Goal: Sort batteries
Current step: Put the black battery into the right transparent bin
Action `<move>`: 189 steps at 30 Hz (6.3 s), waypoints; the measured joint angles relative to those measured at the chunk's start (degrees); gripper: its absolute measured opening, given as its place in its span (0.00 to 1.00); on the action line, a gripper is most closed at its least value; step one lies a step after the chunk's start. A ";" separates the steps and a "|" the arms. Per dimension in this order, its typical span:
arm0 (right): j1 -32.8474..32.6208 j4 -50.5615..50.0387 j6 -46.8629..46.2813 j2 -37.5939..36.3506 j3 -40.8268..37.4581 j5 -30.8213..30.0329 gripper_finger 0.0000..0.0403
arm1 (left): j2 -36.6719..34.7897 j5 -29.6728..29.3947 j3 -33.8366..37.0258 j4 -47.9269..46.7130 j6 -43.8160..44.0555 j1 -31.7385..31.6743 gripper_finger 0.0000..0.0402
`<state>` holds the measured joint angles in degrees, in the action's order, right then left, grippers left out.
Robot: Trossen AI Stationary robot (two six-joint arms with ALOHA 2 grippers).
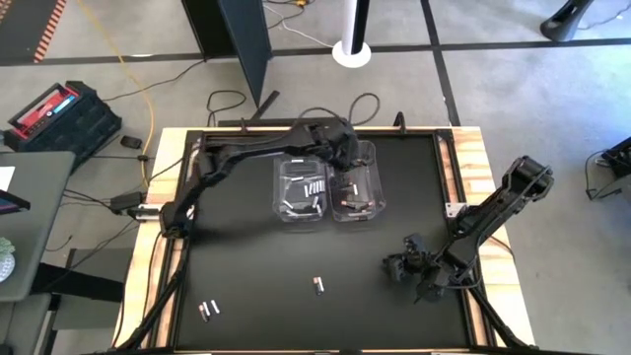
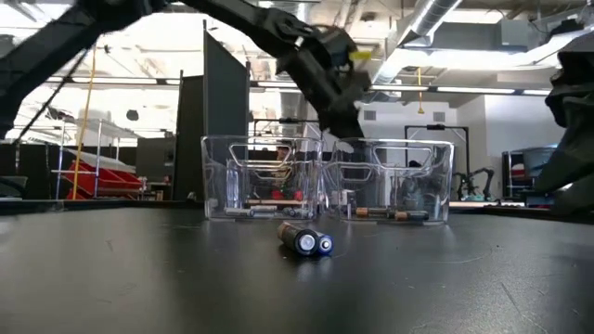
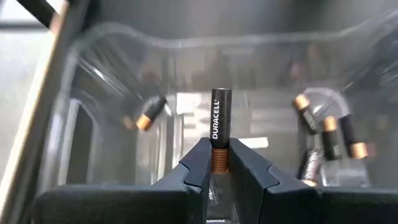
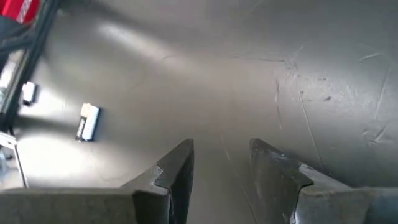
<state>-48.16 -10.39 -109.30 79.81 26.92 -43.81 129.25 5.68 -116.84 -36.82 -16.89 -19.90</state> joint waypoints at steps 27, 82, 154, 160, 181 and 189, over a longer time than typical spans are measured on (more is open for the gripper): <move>4.46 0.58 -1.78 0.00 0.00 0.00 0.43 | 14.27 -1.47 -14.36 -12.48 -1.58 2.16 0.10; 3.80 10.51 29.75 -0.02 -0.02 6.47 0.43 | -4.54 -16.92 -17.90 -28.89 25.00 21.22 0.17; 11.78 -9.09 35.79 0.15 18.88 6.60 0.43 | -31.65 -7.56 68.52 57.40 7.07 40.06 0.40; 11.76 -9.01 36.07 0.13 18.86 6.90 0.43 | -25.84 0.73 62.96 56.89 7.00 38.44 0.40; 9.94 -10.41 36.22 0.14 18.84 9.51 0.43 | -23.09 0.93 62.16 49.26 5.02 37.24 0.40; 9.92 -10.12 35.63 0.15 18.82 9.50 0.43 | -20.04 0.46 62.14 50.42 8.53 37.24 0.40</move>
<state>-38.24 -20.51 -73.67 79.96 45.74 -34.31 109.21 6.13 -54.70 13.61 -8.36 17.34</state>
